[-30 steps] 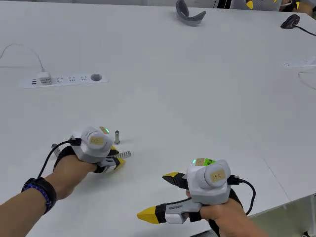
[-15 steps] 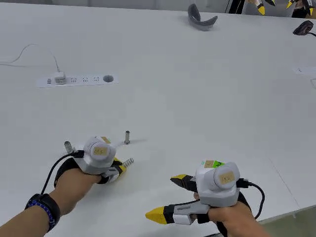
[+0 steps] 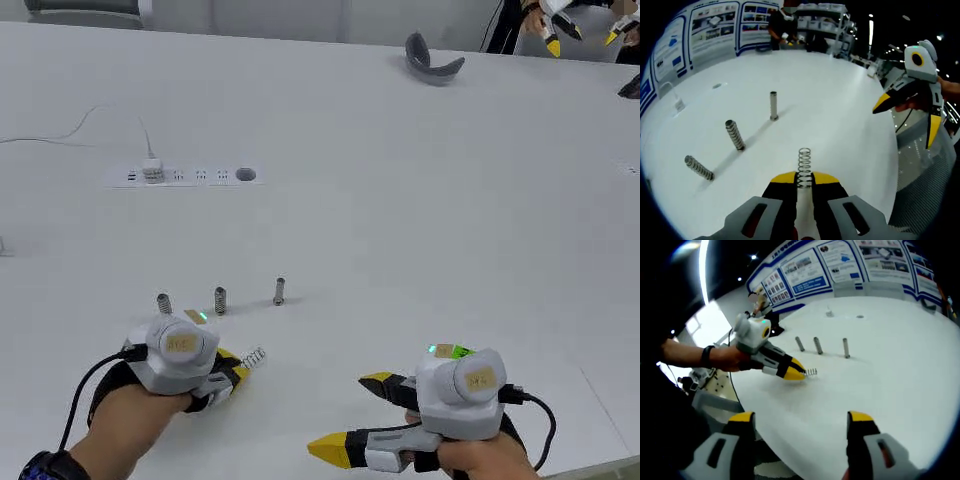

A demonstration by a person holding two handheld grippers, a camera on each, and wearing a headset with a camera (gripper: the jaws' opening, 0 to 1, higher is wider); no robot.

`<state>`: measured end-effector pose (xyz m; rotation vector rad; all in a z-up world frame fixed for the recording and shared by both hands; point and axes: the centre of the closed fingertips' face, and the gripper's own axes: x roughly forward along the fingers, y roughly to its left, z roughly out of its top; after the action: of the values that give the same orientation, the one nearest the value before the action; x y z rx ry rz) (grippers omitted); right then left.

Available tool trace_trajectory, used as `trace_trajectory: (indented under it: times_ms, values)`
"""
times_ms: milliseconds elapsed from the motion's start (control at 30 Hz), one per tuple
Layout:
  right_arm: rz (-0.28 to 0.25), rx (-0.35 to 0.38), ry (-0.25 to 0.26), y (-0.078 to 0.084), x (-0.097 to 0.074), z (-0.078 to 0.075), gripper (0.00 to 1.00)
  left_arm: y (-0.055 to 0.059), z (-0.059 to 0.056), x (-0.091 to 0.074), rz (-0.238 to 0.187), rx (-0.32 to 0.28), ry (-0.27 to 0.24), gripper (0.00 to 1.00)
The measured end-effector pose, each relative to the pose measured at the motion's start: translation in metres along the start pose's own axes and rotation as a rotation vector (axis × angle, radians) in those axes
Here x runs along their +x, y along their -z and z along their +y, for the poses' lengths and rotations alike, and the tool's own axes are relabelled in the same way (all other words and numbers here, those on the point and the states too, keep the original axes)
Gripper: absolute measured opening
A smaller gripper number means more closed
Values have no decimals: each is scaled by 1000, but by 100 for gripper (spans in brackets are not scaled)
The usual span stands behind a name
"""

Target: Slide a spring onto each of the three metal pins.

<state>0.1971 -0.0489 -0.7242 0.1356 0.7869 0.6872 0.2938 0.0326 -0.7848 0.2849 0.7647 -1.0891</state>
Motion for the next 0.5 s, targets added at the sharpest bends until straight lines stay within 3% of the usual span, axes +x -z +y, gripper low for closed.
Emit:
trace_trajectory:
  times_ms: [500]
  values:
    - [-12,10,-23,-5,5,9,74,8,-6,-35,-43,-39,-27,10]
